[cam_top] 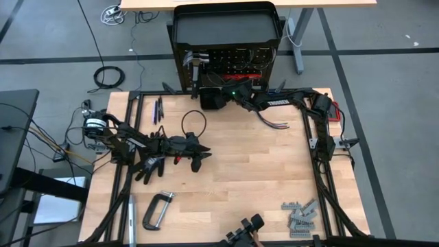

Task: Hang tools onto peg board
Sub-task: Hang the red allen wrench on the peg board

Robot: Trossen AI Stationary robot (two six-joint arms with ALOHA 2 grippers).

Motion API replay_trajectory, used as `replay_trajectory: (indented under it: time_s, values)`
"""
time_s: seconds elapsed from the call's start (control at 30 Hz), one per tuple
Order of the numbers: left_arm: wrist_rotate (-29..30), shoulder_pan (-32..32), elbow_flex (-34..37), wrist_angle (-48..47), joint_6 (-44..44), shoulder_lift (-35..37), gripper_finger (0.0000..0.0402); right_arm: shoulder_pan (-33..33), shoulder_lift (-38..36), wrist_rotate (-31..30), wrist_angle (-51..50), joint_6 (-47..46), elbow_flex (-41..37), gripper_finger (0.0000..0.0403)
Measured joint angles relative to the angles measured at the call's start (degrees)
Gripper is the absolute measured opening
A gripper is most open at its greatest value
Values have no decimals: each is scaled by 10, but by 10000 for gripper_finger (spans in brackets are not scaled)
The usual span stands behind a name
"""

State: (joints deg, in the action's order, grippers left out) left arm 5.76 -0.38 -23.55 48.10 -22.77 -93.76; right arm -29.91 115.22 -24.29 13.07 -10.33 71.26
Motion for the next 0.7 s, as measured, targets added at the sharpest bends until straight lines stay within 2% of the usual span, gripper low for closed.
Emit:
replay_trajectory:
  time_s: [0.17, 0.33, 0.6, 0.7]
  values:
    - [0, 0, 0, 0, 0, 0, 125, -1, 0, 12, -3, -4, 0, 173]
    - [0, 0, 0, 0, 0, 0, 125, -3, 0, 36, -4, -18, 0, 157]
    - [0, 0, 0, 0, 0, 0, 125, -12, 0, 112, -4, -50, 0, 69]
    - [0, 0, 0, 0, -1, 0, 125, -12, 0, 118, -4, -51, 0, 39]
